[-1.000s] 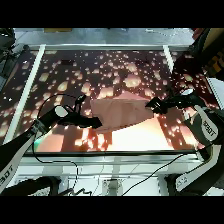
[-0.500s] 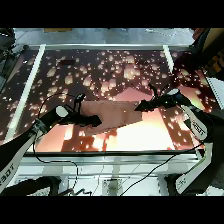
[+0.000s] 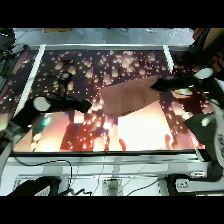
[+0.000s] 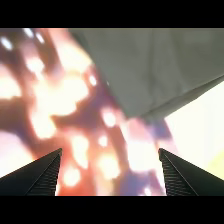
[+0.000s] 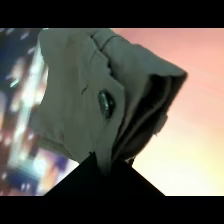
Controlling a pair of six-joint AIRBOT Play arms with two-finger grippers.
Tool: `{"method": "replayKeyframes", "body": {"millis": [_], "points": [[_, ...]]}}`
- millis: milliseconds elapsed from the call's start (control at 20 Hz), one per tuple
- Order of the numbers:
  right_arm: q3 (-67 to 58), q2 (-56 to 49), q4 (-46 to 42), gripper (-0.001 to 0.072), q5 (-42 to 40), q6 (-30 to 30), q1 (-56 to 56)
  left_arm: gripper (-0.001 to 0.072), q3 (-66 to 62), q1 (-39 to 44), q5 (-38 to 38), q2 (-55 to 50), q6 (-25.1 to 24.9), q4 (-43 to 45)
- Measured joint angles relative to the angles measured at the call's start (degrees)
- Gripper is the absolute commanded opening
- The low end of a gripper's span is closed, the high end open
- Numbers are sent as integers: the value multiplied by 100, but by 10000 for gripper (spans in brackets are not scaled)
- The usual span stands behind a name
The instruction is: Fold the clothes and pants, and hang the long-sleeved shirts on hangers.
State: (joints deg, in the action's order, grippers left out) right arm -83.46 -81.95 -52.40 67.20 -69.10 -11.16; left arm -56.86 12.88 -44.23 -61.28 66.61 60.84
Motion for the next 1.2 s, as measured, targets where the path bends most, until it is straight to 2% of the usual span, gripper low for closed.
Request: {"method": "replayKeyframes", "body": {"millis": [300, 550, 750, 950, 1000, 1100, 1150, 1200], "points": [[-57, 1631, -2406, 16, 396, -2597, -1429, 694, -125, -229, 4, 1102, -15, 310], [-61, 2500, -3860, 16, 1058, -4221, -2780, 693, -140, -262, 4, 1353, -15, 367], [-61, 2865, -4603, 17, 1727, -5038, -3945, 693, -140, -262, 9, 1399, -15, 378], [-48, 2979, -4953, 30, 2280, -5366, -4975, 693, -140, -262, 11, 1410, -13, 374], [-46, 2990, -5005, 163, 2367, -5414, -5176, 694, -140, -262, 11, 1410, -13, 372], [-44, 2992, -5051, 631, 2441, -5464, -5442, 694, -140, -262, 11, 1410, -13, 369], [-42, 2983, -5080, 688, 2474, -5482, -5541, 693, -140, -262, 11, 1410, -11, 365], [-39, 2975, -5082, 683, 2481, -5495, -5602, 693, -140, -262, 11, 1410, -11, 365]]}}
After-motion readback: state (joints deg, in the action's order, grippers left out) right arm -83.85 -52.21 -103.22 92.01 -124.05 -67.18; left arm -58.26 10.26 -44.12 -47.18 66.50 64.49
